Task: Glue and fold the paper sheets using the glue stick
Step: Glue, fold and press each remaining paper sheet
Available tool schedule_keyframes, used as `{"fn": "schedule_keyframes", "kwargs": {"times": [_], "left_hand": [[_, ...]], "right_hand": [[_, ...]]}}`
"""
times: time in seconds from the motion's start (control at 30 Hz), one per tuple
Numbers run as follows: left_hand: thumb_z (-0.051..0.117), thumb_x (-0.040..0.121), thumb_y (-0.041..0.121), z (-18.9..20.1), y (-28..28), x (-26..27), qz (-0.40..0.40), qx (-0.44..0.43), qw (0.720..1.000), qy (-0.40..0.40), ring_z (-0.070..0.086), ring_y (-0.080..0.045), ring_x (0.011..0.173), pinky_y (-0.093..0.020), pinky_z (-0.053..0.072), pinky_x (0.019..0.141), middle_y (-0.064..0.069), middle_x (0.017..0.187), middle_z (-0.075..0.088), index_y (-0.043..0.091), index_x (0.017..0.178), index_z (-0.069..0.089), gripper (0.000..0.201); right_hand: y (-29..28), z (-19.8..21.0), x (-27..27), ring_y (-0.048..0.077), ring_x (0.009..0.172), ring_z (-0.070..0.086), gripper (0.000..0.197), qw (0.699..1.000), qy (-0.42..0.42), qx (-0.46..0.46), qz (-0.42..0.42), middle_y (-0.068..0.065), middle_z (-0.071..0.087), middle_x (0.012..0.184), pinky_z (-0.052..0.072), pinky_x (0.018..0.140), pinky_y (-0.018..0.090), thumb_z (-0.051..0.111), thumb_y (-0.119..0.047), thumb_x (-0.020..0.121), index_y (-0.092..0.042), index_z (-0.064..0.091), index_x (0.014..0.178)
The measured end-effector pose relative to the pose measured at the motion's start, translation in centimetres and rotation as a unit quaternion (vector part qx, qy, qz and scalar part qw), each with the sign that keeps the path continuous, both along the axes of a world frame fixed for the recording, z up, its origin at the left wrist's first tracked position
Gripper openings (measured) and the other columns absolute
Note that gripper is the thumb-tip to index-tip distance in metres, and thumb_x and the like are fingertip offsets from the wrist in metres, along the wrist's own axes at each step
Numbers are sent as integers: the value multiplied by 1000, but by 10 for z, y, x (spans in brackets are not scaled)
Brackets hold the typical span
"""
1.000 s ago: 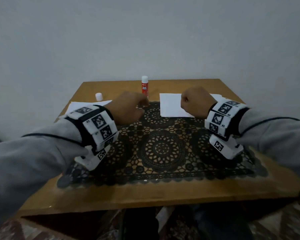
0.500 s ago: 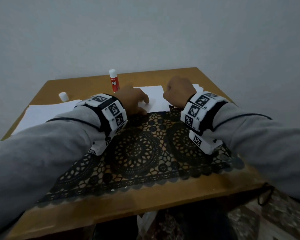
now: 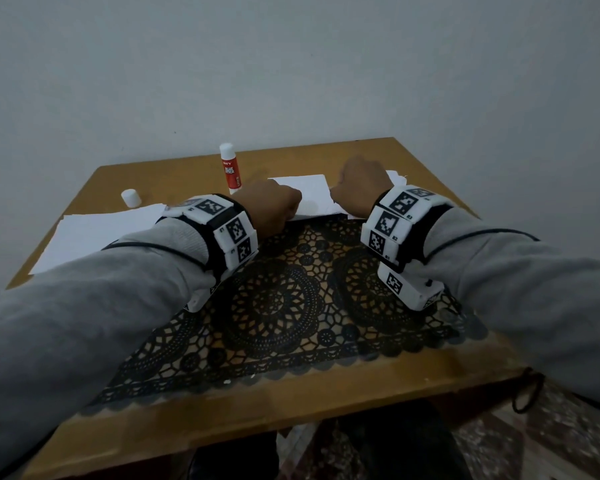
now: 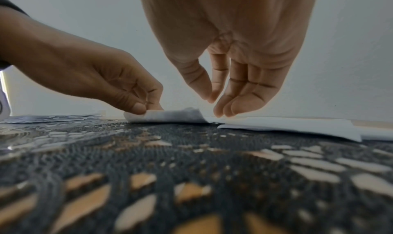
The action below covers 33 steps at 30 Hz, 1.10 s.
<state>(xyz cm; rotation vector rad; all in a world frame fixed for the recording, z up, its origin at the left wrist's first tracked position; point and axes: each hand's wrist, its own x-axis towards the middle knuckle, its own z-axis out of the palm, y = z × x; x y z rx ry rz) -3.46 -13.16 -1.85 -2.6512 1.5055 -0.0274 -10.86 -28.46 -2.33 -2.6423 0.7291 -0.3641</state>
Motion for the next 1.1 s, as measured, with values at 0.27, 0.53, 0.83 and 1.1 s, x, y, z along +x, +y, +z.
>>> {"fn": "schedule_keyframes", "kwargs": {"times": [0.27, 0.53, 0.83, 1.1], "left_hand": [[49, 98, 28, 1, -1, -1, -2, -11, 1000, 1, 55, -25, 101, -27, 35, 78, -11, 108, 63, 11, 108, 58, 22], [48, 97, 17, 1, -2, -2, 0, -16, 1000, 17, 54, -22, 100, -26, 32, 76, -7, 107, 63, 14, 107, 57, 14], [50, 97, 34, 1, -5, -8, 4, 0, 1000, -6, 54, -24, 108, -28, 32, 86, -6, 113, 62, 18, 114, 57, 24], [50, 93, 51, 2, -19, -9, -16, 45, 997, -67, 56, -24, 101, -32, 41, 85, -5, 100, 63, 16, 113, 54, 41]], "right_hand": [[-5, 2, -2, 17, 52, 35, 36, 999, 17, 16, -31, 5, 38, 59, 26, 46, 27, 50, -2, 88, -9, 32, 58], [5, -2, 0, 25, 86, 62, 13, 992, 123, -8, 23, 8, 60, 80, 45, 60, 25, 64, -11, 87, -3, 56, 79], [4, 0, 0, 19, 77, 57, 22, 990, 141, 6, 11, 11, 67, 88, 45, 62, 25, 66, -5, 84, 3, 68, 105], [-1, 1, -1, 22, 82, 61, 25, 989, 148, 22, 15, 13, 70, 99, 50, 70, 28, 67, -5, 83, 2, 69, 106]]}}
